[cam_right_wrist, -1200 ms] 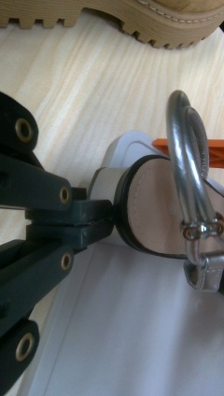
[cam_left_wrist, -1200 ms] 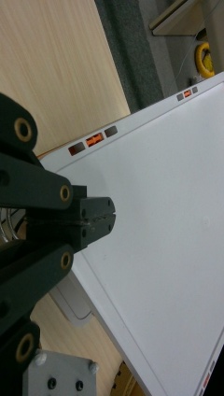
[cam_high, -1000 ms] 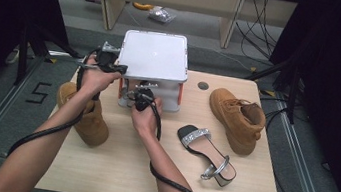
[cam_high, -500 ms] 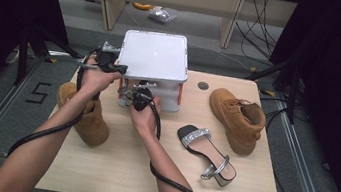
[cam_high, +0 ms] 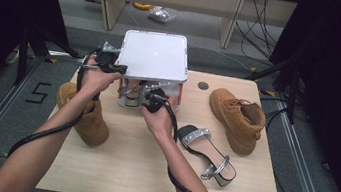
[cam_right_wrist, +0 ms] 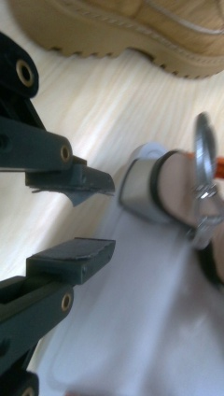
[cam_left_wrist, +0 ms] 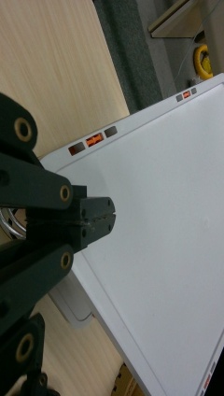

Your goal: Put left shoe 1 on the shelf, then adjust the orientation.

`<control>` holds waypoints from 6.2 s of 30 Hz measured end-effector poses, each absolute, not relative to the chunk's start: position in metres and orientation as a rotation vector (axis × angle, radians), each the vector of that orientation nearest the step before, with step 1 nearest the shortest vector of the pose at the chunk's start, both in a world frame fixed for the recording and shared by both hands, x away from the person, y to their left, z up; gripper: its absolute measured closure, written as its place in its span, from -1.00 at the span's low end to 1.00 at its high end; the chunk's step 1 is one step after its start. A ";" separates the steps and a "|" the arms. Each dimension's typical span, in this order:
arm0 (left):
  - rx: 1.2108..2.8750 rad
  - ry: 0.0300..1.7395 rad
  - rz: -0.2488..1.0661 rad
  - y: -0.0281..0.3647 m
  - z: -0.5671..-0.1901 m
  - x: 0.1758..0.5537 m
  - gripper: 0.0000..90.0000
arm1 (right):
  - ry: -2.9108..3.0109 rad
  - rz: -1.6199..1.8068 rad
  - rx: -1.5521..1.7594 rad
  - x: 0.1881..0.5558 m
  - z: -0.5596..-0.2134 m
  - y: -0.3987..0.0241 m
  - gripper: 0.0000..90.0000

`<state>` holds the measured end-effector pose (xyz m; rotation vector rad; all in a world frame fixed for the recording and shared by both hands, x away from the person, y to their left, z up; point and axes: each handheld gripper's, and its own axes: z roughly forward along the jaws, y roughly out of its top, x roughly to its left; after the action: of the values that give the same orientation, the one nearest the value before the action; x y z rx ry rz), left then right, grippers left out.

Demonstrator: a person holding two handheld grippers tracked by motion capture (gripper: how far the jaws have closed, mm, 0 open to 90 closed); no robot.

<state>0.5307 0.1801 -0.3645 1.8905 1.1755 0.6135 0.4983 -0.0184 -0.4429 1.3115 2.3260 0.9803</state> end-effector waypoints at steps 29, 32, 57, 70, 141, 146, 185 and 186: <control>1.925 1.168 0.602 0.181 -0.362 0.533 1.00 | 2.414 0.839 1.425 0.442 -0.428 -0.161 0.11; 1.919 1.168 0.603 0.182 -0.363 0.532 1.00 | 2.430 0.821 1.418 0.439 -0.426 -0.168 0.08; 1.939 1.169 0.595 0.181 -0.361 0.534 1.00 | 2.621 0.504 1.404 0.423 -0.429 -0.227 -0.08; 1.944 1.175 0.593 0.181 -0.360 0.534 1.00 | 2.736 0.314 1.480 0.426 -0.449 -0.231 -0.19; 1.954 1.168 0.598 0.180 -0.360 0.534 1.00 | 2.783 0.146 1.468 0.446 -0.459 -0.213 -0.12; 1.940 1.172 0.599 0.178 -0.360 0.535 1.00 | 2.818 0.118 1.430 0.448 -0.463 -0.212 -0.08; 1.944 1.173 0.596 0.179 -0.359 0.535 1.00 | 2.549 0.336 1.784 0.455 -0.437 -0.169 -0.02; 1.969 1.164 0.597 0.180 -0.359 0.535 1.00 | 2.564 0.335 1.783 0.456 -0.436 -0.168 -0.02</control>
<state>0.5352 0.1804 -0.3586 1.9695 1.1641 0.5969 0.4555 -0.1679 -0.4365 1.7833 2.5637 0.3355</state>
